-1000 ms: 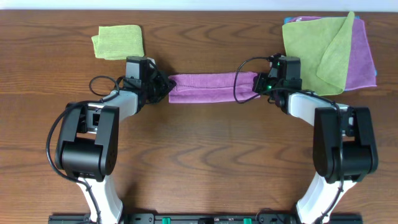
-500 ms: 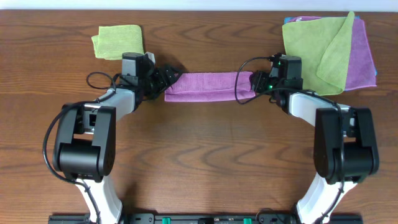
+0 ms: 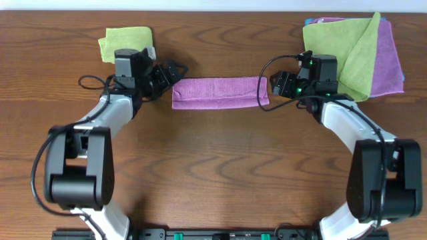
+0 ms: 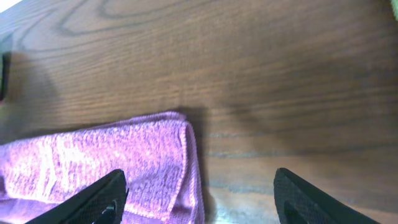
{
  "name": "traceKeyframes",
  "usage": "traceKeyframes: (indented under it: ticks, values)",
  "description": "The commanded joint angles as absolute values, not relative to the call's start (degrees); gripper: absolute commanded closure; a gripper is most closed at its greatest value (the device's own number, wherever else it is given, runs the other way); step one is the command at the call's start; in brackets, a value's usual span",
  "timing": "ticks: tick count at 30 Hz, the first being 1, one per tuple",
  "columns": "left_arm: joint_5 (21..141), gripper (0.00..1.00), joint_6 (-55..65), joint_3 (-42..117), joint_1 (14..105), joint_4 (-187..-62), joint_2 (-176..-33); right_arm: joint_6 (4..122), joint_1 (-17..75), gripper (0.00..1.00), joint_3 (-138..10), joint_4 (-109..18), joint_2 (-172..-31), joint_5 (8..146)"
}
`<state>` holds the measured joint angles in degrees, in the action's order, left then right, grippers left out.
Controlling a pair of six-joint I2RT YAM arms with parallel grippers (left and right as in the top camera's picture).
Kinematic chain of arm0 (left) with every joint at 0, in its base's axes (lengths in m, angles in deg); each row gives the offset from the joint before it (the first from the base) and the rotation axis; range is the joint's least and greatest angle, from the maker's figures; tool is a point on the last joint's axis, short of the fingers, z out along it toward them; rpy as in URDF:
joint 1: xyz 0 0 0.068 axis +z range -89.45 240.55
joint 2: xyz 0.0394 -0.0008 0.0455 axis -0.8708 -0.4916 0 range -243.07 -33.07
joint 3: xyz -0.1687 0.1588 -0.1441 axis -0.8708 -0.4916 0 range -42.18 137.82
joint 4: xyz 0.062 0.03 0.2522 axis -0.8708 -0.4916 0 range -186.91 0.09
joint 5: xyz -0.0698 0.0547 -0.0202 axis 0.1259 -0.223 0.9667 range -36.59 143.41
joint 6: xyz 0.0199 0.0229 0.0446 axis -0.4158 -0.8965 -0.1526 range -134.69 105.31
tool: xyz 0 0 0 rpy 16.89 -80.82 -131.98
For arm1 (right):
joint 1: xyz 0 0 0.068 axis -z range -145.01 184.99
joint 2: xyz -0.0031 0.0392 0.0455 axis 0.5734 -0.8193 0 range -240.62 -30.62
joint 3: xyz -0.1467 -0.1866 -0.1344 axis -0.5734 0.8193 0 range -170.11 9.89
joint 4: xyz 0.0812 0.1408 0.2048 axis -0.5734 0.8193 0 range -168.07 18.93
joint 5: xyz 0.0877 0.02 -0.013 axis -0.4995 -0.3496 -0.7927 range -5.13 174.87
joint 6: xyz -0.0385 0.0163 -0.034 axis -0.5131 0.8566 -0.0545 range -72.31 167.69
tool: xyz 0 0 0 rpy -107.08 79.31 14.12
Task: Fold the cloth
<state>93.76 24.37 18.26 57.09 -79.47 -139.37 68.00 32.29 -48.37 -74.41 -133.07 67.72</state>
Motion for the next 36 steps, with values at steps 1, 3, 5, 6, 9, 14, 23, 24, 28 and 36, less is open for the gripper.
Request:
traceKeyframes:
  ticks: [1,3,5,6,9,14,23,24,28,36]
  values:
    - [96.6,0.43,24.8,18.0,57.0,-79.7,-138.2,68.9,32.7,0.22,-49.2,-73.3,-132.2,64.9]
    - [96.5,0.61,25.2,17.9,56.5,-79.9,-138.5,69.9,32.7,0.21,-49.2,-72.6,-132.2,64.9]
    - [96.3,0.73,25.1,17.9,56.0,-80.1,-138.8,70.0,32.7,0.20,-49.2,-72.6,-132.3,65.2]
    - [95.7,0.76,25.1,17.9,55.6,-80.2,-139.2,70.0,32.7,0.20,-49.2,-72.6,-132.3,65.3]
    - [94.7,0.87,24.9,17.9,54.6,-80.7,-140.8,71.0,32.7,0.19,-49.2,-72.7,-132.6,65.7]
    - [94.0,0.94,24.9,17.9,53.2,-80.7,-144.5,72.9,32.7,0.18,-49.2,-72.9,-133.7,66.9]
    - [89.3,0.94,23.9,17.9,53.0,-82.7,-147.8,77.7,32.3,0.15,-49.2,-73.8,-137.7,65.9]
    - [88.7,0.94,23.7,17.9,53.0,-83.2,-147.8,77.7,32.1,0.15,-49.2,-74.0,-138.1,65.7]
    - [86.5,0.94,23.6,17.9,52.8,-85.6,-147.8,79.7,31.5,0.15,-49.2,-75.6,-140.2,64.9]
    - [85.5,0.94,23.0,17.9,52.3,-86.9,-147.8,83.9,29.7,0.17,-49.2,-80.4,-144.0,62.9]
